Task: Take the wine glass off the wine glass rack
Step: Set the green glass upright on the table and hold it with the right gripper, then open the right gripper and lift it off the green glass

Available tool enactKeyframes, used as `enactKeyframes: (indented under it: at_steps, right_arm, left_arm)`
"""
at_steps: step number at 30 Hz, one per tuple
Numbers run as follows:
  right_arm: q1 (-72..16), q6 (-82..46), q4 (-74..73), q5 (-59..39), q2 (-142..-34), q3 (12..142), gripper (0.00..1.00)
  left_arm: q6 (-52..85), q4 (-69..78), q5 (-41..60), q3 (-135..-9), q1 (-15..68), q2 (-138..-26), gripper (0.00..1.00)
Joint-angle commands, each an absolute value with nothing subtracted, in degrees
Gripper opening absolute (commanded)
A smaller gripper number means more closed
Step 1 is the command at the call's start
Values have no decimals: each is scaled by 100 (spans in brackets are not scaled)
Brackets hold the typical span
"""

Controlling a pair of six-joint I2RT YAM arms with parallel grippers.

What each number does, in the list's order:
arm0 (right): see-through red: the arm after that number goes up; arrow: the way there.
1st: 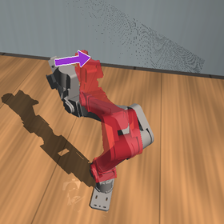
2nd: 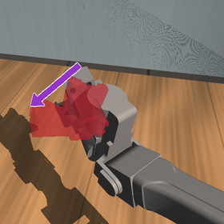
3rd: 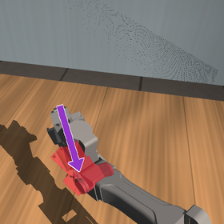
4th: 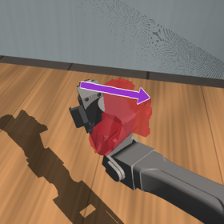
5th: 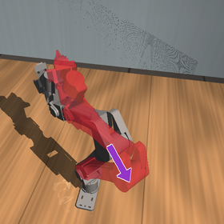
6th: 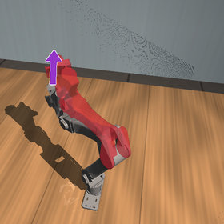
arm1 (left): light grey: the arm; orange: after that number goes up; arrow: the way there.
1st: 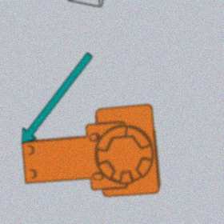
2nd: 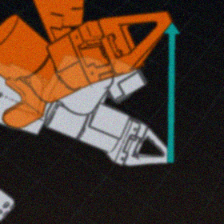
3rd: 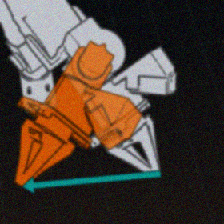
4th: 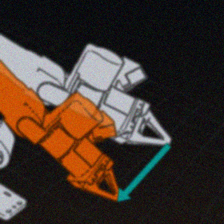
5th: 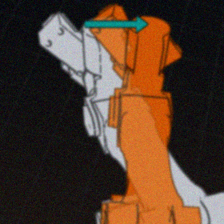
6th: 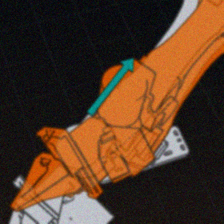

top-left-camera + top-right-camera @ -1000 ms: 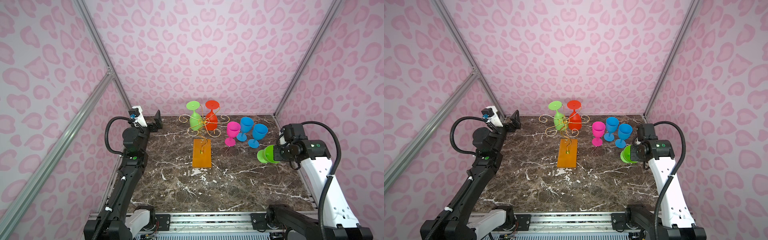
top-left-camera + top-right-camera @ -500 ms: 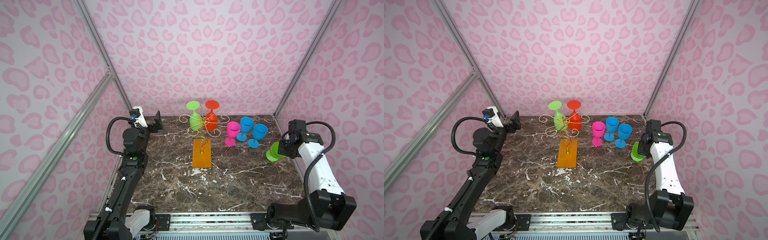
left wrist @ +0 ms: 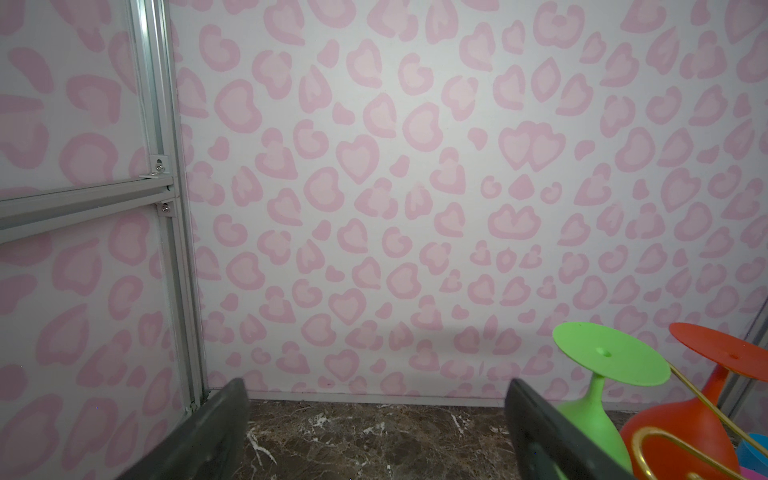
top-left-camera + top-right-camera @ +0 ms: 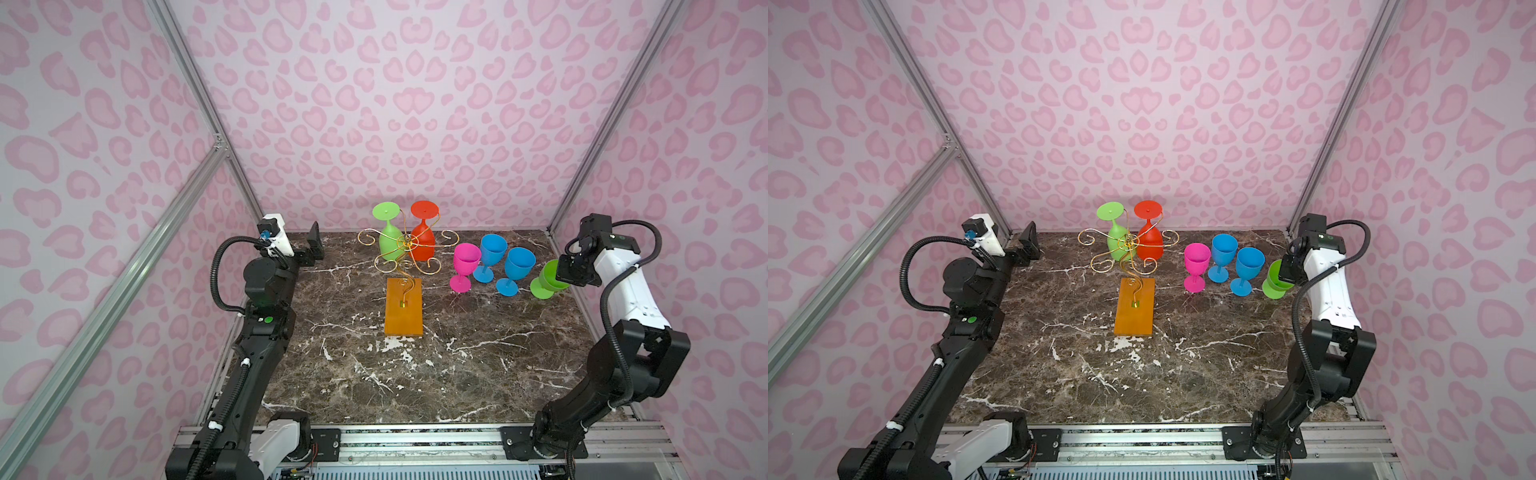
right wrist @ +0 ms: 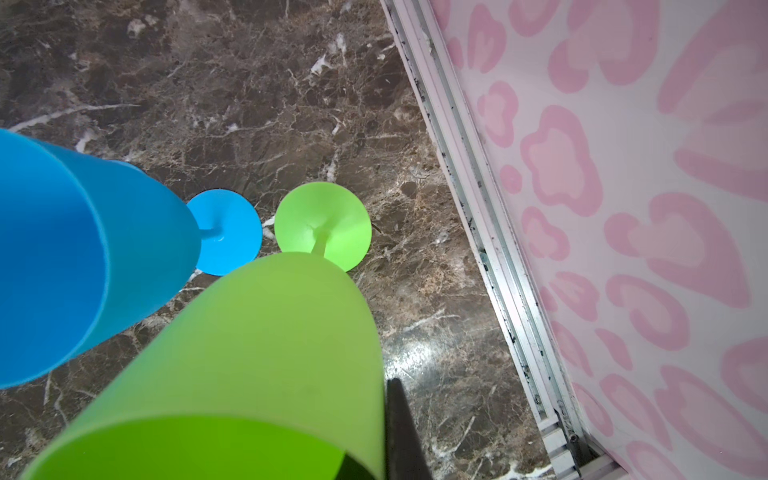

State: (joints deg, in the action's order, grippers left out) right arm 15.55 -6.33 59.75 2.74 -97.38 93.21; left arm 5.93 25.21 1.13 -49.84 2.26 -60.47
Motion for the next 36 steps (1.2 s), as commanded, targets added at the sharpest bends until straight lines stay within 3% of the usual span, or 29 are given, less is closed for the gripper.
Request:
enactKeyframes:
  at_steps: [1,31,36]
  right_arm:
    - [1556,-623,5934,284,-9905,9482,0]
    - [1485,-519,6231,123,-10818,10055,0]
    - [1479,-544,6222,124,-10783,10063,10]
  left_arm:
    - [534,2619,105,-4969,218,-6038,97]
    - [570,2539,209,-5001,198,-6047,97]
    - [570,2540,202,-4995,197,-6045,98]
